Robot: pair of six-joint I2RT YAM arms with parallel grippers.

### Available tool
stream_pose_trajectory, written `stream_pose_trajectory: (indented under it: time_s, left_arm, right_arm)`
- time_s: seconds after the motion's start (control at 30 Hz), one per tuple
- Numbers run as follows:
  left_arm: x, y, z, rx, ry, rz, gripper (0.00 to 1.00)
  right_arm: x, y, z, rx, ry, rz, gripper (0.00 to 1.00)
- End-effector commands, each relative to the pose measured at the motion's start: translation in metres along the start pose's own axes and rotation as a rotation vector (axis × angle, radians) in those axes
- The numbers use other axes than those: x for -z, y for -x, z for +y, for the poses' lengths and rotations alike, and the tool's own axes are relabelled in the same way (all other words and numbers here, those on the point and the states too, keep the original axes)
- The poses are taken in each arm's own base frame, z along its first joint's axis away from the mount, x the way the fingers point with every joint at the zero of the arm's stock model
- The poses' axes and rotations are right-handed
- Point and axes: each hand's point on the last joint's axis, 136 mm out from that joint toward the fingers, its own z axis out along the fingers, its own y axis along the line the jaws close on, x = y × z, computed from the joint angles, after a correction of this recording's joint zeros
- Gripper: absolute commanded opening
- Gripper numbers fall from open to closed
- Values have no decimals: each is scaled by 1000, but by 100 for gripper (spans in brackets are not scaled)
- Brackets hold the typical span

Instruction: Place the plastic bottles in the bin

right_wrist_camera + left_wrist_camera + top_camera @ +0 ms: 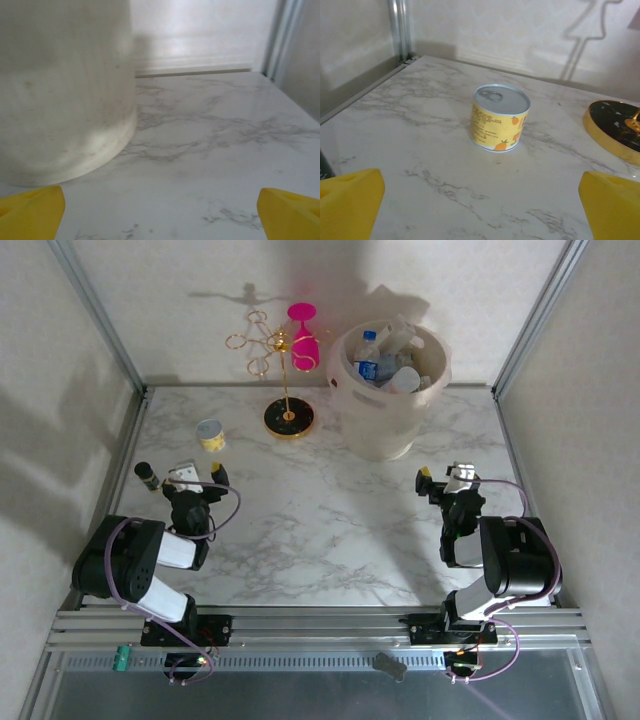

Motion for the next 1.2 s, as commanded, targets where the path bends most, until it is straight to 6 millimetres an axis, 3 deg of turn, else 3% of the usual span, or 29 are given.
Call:
stream_pose_trajectory:
  time_s: [0.0, 1.17]
  left_arm:
    - [-6, 4, -6, 5, -48, -2, 99]
    - [-5, 4, -6, 4, -47, -5, 99]
  right_arm:
    - [-1, 5, 6, 1, 68, -20, 99]
    - [-4, 6, -1, -3, 31, -15, 99]
